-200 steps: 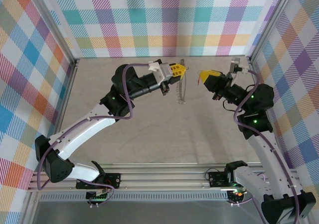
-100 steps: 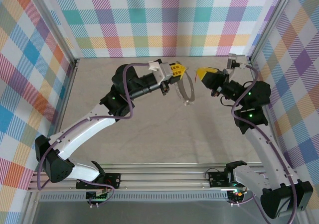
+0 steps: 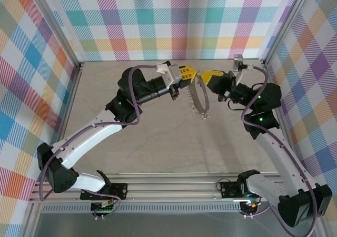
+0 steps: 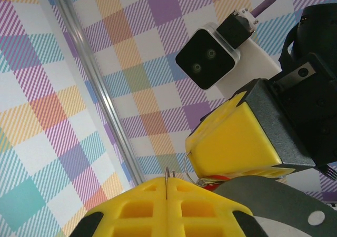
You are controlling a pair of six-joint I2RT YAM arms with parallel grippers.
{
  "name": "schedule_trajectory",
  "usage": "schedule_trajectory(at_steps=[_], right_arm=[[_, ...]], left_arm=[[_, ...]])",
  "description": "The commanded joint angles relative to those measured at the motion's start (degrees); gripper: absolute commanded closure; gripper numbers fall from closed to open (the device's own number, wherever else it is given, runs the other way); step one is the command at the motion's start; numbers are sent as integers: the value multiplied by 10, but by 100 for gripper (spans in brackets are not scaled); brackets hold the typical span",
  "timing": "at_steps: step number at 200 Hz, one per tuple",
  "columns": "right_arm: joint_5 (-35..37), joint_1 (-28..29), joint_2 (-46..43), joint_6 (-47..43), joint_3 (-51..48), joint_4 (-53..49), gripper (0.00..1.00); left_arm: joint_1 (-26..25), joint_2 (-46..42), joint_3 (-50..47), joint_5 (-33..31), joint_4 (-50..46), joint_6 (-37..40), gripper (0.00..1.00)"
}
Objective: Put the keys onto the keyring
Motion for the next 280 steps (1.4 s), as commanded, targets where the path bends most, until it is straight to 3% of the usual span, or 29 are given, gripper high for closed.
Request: schedule_trajectory(at_steps=[1,137,280], right_arm=[[-5,7,0,-16,22,31,100],[35,11,7,-78,18,-27,100],[29,-17,-1,-72,-5,-42,100]], left_arm=[[-12,2,27,13,24,-6,100],[-19,2,30,20,24,-5,100],[-19,-10,11,2,47,-10,100]])
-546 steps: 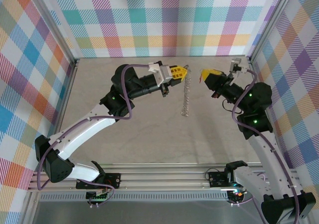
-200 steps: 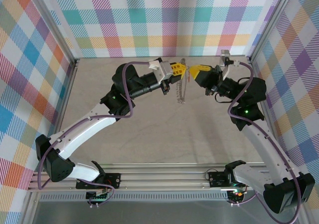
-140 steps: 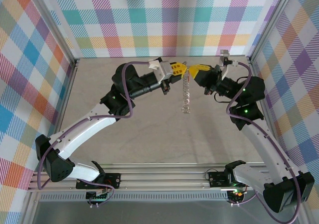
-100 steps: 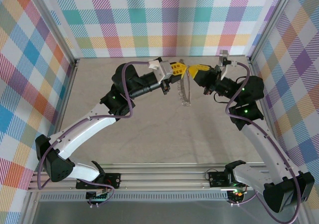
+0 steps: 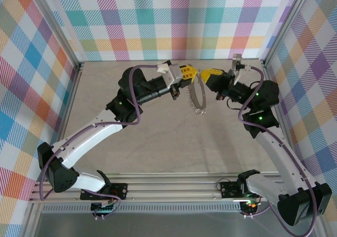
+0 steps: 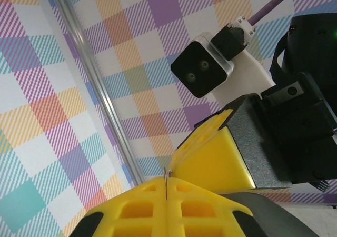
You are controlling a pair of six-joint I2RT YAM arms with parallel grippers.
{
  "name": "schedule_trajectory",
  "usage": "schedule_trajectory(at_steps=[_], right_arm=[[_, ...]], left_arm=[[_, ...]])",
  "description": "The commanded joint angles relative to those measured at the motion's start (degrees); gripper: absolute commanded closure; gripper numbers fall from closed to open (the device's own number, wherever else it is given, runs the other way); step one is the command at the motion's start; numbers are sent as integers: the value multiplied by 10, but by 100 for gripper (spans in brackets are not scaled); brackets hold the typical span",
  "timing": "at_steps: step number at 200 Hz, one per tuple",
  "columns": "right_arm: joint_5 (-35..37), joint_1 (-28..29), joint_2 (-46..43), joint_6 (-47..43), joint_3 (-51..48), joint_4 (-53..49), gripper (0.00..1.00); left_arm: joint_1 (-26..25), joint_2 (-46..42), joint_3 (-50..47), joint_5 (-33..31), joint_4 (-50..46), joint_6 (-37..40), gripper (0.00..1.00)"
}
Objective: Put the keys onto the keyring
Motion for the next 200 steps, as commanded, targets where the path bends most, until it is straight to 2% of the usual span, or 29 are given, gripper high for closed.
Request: schedule_trajectory(at_steps=[1,79,123,200], right_arm=[[5,-10,-7,-1,-10,-2,100],[-25,-14,6,17,-5,7,100],[-38,-15,33,61,-8,50,100],[-11,-14,43,108,-23,86,100]], left_arm=[[-15,-13,4,5,47,-10,100],[-15,-5,-2,-21,69,-51,100],[-15,8,-17,-48,117,-126,100],[-8,27,-46,-117,200,-275,100]])
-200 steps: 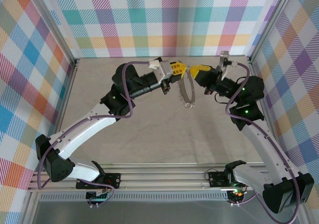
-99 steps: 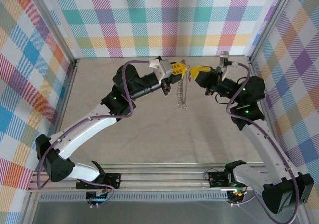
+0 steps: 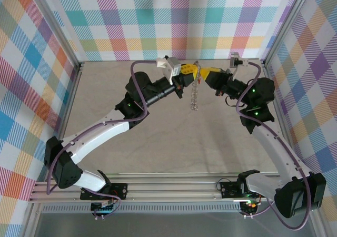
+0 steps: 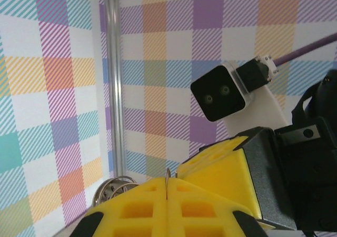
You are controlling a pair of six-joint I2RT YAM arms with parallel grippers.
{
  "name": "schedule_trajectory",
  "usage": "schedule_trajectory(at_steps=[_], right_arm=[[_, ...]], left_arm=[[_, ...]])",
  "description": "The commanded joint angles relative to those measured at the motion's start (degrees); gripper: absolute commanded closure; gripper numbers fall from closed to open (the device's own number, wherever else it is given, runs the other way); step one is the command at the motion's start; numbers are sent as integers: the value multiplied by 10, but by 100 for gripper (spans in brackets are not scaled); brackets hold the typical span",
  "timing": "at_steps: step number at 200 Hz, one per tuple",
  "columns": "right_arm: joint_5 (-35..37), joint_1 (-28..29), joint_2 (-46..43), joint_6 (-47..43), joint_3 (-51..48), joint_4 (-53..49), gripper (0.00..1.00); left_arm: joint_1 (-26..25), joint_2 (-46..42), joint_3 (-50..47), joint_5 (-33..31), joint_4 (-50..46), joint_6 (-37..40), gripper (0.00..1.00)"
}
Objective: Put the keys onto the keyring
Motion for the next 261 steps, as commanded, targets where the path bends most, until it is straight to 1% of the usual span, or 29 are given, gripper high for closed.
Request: schedule_trajectory(at_steps=[1,17,48,125,171,233,261], right_arm=[[6,0,-2,20,-11,26,100],[17,0,-6,25,-16,24,100],[29,0,-6,41,-20,23,100],[46,2,15,109,-28,64,100],[56,24,25,119,-31,70,100],[55,60,25,108,-28,50,100],[58,64,24,102,-31,38,100]], left_arm=[[-1,-5,-4,-33,95,-78,100],[8,-3,-10,-44,111,-121,100],[24,3,-11,-46,127,-193,100],[42,19,-17,-65,147,-319,100],[44,28,-19,-72,154,-349,100],[45,39,-20,-73,162,-356,100],[45,43,-20,-71,164,-358,100]])
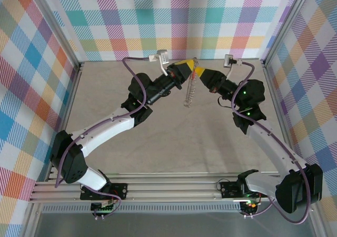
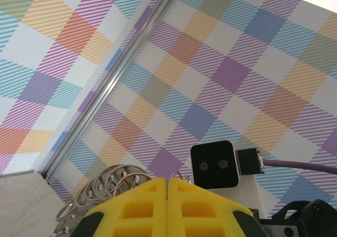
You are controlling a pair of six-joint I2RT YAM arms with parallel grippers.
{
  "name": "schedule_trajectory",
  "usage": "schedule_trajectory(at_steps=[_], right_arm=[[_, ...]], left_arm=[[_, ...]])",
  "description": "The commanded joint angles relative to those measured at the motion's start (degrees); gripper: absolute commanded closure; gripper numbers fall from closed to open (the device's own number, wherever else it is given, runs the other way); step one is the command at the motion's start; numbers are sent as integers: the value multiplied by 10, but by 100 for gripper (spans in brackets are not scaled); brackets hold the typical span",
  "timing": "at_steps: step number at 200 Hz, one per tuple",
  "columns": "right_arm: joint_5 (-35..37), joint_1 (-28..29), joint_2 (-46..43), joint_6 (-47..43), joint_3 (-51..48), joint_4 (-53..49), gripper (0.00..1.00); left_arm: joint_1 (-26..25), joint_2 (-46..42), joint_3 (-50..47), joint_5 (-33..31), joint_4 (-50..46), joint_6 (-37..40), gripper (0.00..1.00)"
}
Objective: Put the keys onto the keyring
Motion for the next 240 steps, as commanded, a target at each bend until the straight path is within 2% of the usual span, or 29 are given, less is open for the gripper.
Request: schedule_trajectory(at_steps=[1,22,29,30,44,52,64,95,114,175,240], right_arm=[[-32,15,-3,-10,-6,-7,100],[-30,15,-8,-22,-3,-23,98],[-27,15,-12,-29,-2,-51,85],[-27,14,-14,-32,-1,-55,81],[-21,8,-31,-48,-1,-86,58],[-18,1,-46,-59,-4,-106,50],[-12,-13,-71,-72,-9,-136,45],[5,-50,-123,-84,-20,-181,42],[10,-59,-126,-82,-15,-184,42],[-22,-60,-43,-63,46,-132,42],[-56,-60,12,-19,49,-41,47]], left_arm=[[14,3,4,-28,56,-7,100],[14,5,5,-26,56,-8,100],[14,6,4,-27,57,-8,100],[14,5,4,-27,56,-8,100],[16,5,2,-27,57,-8,100],[17,5,1,-25,57,-9,100],[20,4,-2,-22,53,-11,100],[33,2,-9,0,51,-27,100],[42,-1,-14,25,47,-33,100],[67,-5,-22,117,48,-57,100],[93,38,-27,164,138,-171,100]])
